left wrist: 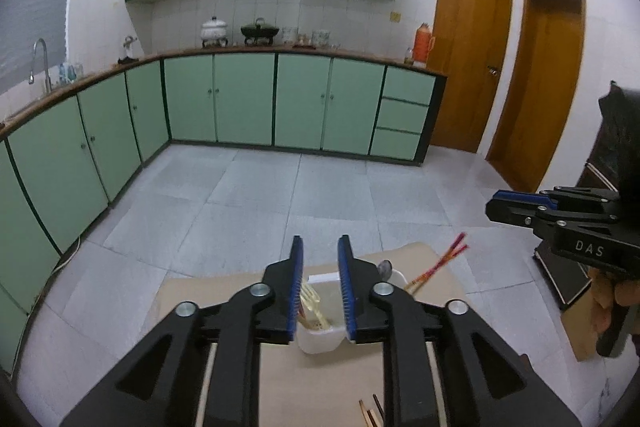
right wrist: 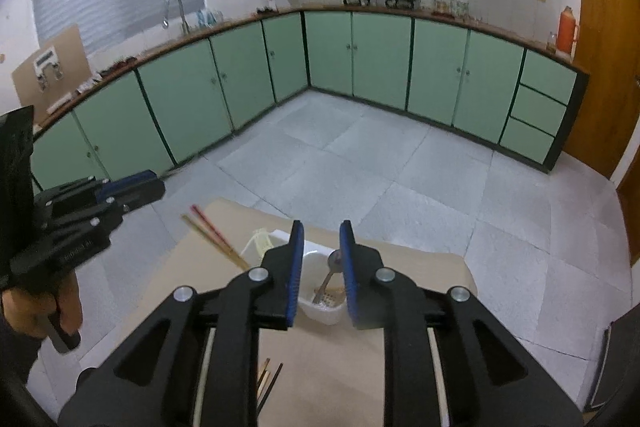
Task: Organize utensils
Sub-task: 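Open both tools to drop the chopsticks into the holder, then return to the pile and close the right tool on a black chopstick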
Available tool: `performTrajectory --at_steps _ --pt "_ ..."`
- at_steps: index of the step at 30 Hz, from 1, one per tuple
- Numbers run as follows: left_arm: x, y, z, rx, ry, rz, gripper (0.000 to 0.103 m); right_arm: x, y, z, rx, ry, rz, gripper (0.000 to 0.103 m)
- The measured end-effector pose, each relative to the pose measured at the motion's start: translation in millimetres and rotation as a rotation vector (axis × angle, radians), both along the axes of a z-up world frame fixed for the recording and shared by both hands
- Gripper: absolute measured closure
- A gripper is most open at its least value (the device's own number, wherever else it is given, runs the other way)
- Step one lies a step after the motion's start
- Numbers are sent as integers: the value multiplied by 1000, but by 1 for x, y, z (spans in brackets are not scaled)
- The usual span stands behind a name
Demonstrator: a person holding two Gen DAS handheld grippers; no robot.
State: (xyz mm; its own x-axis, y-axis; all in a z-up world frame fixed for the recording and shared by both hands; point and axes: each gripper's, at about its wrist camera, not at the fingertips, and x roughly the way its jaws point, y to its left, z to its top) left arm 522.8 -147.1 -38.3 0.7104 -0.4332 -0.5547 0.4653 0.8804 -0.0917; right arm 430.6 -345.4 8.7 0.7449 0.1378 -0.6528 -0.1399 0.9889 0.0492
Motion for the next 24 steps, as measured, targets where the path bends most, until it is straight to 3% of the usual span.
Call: performTrajectory --at_steps 2,4,7,10,16,20,22,24 --pt "-26 13 1 8 -24 4 65 -29 -1 -1 13 -33 14 78" --pt "-50 21 -5 24 -36 0 64 -60 -1 -11 12 -54 26 73" --pt "-96 34 -26 45 -43 -16 63 -120 4 -53 -16 -71 33 73" --pt "-143 49 -62 46 -33 -13 59 -176 15 -115 -41 -42 26 73" --pt "-224 79 -145 38 20 40 54 -263 46 -252 13 137 -7 73" --pt "-257 86 -188 54 87 56 54 -290 85 -283 -54 144 65 73" --pt "-266 91 -200 31 118 63 54 -291 104 -287 -122 109 89 71" --pt "-271 92 -208 16 139 72 54 -284 113 -286 -116 100 92 71"
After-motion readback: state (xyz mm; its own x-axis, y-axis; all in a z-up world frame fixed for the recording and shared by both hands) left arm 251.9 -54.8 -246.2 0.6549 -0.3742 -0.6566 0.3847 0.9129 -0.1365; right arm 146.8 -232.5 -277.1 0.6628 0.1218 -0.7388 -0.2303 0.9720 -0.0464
